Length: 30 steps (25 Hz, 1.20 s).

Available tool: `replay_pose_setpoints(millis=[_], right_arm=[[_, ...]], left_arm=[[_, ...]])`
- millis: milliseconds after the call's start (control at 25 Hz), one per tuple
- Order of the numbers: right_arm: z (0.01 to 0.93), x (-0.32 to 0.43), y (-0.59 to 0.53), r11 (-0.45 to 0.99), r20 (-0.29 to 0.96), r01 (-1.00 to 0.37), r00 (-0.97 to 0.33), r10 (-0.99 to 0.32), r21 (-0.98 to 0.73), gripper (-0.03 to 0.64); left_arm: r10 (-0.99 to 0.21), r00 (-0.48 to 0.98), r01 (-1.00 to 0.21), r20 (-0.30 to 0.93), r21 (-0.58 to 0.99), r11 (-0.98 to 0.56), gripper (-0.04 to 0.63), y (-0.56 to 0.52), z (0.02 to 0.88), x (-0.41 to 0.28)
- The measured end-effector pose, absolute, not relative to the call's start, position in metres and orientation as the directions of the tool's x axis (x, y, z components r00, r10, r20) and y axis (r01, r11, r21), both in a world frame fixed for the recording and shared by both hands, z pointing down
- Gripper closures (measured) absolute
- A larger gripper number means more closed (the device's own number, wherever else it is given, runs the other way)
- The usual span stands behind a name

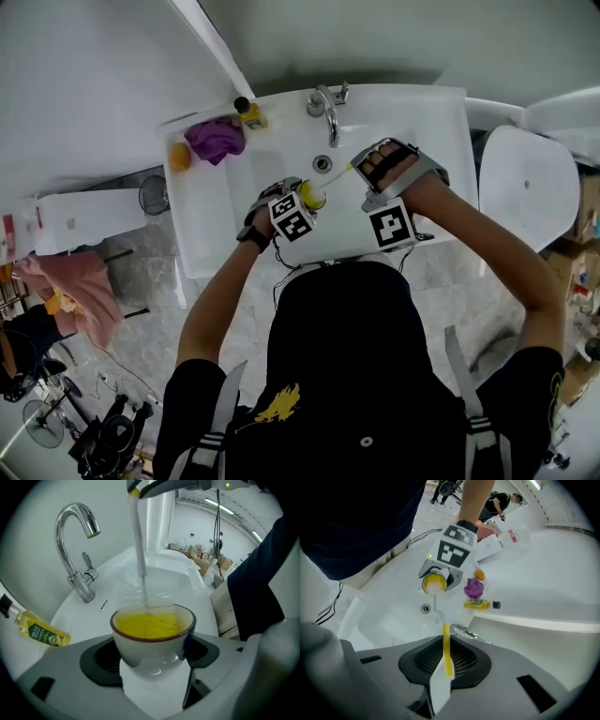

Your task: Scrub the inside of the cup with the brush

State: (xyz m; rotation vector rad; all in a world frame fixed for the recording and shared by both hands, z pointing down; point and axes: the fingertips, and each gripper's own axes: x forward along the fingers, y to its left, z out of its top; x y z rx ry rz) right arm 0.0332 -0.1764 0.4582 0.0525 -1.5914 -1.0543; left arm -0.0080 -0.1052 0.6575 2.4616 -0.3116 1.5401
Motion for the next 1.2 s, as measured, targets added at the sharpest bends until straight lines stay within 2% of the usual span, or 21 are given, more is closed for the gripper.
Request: replay_pose_setpoints(millis=[40,80,200,320,520,680,840,1040,1200], right_arm=[[0.459,0.031,-0.185,0.596,0.739,0.439,-0.365,-0.566,0.672,0.547],[0.464,0.039,-0.19,0.591,0.738,0.445,-0.352,-0.576,0.673,0.548],[0.495,0.098,-0.178,0.618,0.842,0.624,-0.126,-0.525,0.478,0.548],[0.485,0.085,-0.156,0.632,0.82,0.537,-0.245,-0.518,0.559,0.548],[0.457,0.057,-0.122,0.655,0.823,0.499,-0.316,-0.471,0.567,0.548],[0.462,0.061,-0.145,0.654,0.819,0.497,-0.282,-0.5,0.571,0.548],[0.489,0.109,-0.162,0.695,0.861,0.535,-0.139,-0.489,0.481,0.549],[0.49,0.125,-0.138,0.86,0.904,0.284,-0.201,-0.378,0.423,0.549],[0.48,0.132,-0.131,0.897,0.891,0.139,-0.254,-0.377,0.419,0.549]], left_arm=[[-0.059,0.439,-0.296,0.897,0.082,-0.951,0.194,-0.104,0.655,-0.008],[-0.059,0.447,-0.302,0.892,0.088,-0.949,0.194,-0.104,0.652,-0.009],[-0.077,0.453,-0.319,0.888,0.081,-0.944,0.195,-0.109,0.646,-0.011],[-0.095,0.437,-0.328,0.895,0.059,-0.943,0.195,-0.116,0.648,-0.016],[-0.085,0.42,-0.309,0.904,0.055,-0.949,0.195,-0.107,0.659,-0.016],[-0.077,0.438,-0.281,0.896,0.055,-0.958,0.195,-0.096,0.659,-0.007],[-0.12,0.492,-0.329,0.862,0.057,-0.943,0.195,-0.104,0.642,-0.002],[-0.197,0.521,-0.448,0.831,0.07,-0.891,0.195,-0.123,0.635,-0.012],[-0.276,0.577,-0.526,0.768,0.091,-0.846,0.195,-0.132,0.622,-0.015]])
